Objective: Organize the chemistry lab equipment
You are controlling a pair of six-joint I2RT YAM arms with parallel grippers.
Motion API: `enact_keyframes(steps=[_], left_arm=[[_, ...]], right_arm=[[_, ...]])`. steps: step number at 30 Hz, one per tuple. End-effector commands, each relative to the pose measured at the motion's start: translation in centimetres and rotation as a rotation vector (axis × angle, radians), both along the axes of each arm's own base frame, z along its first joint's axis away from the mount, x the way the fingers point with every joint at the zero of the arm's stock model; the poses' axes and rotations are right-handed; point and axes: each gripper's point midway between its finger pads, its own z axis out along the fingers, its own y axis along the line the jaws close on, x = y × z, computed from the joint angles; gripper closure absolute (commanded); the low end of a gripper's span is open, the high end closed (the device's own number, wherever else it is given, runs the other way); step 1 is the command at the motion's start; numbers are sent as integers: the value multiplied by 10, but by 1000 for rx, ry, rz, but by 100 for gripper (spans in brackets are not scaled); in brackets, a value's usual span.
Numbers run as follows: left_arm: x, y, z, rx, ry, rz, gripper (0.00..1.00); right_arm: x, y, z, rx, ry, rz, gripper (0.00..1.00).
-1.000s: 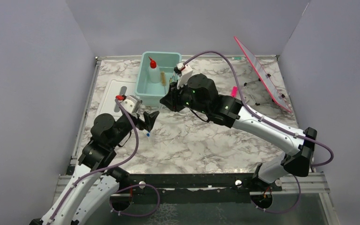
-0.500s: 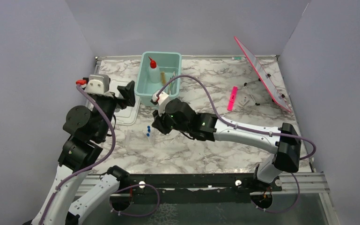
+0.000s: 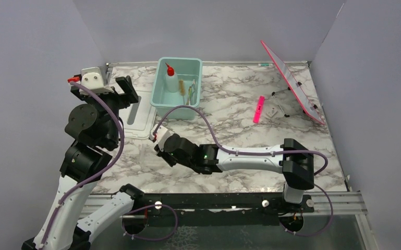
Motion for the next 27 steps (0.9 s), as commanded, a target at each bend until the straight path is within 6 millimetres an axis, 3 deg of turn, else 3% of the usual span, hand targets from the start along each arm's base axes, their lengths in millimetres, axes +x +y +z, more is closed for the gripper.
enact_keyframes(steps=[1,13,27], left_arm=[[-5,12,2,-7,0,55,16],[4,6,-11,21,39,48,16],[9,5,-17,38,58,55,16]], right_arm=[[14,6,-2,22,-54,-56,90],[20,10,-36,0,-64,-75,89],[24,4,-61,-21,-81,-101,89]])
